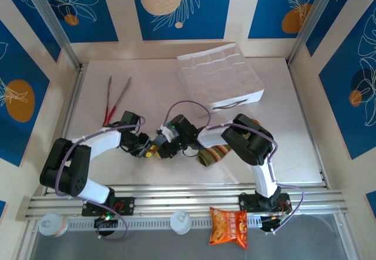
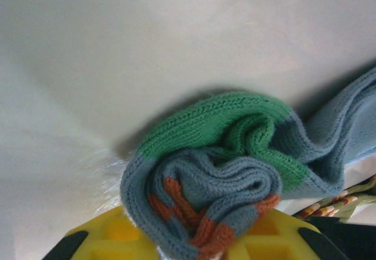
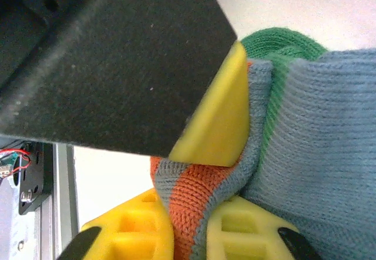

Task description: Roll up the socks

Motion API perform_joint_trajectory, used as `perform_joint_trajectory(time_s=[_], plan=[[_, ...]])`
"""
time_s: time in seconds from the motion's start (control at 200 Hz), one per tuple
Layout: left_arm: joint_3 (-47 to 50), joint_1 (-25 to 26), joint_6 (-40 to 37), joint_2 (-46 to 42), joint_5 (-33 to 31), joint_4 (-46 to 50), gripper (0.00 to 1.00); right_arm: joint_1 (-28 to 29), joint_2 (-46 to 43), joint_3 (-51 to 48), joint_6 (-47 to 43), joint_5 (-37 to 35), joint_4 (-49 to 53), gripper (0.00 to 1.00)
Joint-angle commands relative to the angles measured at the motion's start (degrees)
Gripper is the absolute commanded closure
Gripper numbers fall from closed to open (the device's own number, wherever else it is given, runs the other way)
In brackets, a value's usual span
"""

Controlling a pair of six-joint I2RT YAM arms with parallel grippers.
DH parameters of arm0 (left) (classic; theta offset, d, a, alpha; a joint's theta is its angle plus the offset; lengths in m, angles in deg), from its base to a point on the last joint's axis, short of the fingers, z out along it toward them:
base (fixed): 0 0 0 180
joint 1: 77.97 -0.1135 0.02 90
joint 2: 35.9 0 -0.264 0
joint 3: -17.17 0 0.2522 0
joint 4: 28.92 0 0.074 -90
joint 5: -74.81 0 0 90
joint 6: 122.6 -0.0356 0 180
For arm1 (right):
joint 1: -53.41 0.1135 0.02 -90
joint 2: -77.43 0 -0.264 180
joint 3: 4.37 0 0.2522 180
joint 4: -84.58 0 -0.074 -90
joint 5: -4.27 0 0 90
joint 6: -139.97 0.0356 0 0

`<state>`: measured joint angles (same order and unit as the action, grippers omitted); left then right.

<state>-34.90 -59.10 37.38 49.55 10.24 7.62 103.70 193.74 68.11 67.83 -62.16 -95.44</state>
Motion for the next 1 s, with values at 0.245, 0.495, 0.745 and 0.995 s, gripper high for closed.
perform_joint_trajectory(time_s=[0.245,0.495,0.745,0.995], plan=[[2.13,1.69,-0.02,8.13,-7.40,16.69,1.00,4.96,-14.33,-9.26,-21.36,-23.72,14.60,0.57],[-1.34,2.60,0.47,9.65,-7.68,17.90,1.00,12.51,-23.09,-10.18,-32.18,-40.48,14.33,0.54],[-3.22,3.02,-0.19,10.43,-7.50,18.57,1.00,19.21,-17.36,-5.03,-40.72,-53.10,13.19,0.52],[-3.53,3.12,-0.72,10.40,-7.04,18.61,1.00,20.31,-10.63,1.17,-44.15,-56.58,12.38,0.54]])
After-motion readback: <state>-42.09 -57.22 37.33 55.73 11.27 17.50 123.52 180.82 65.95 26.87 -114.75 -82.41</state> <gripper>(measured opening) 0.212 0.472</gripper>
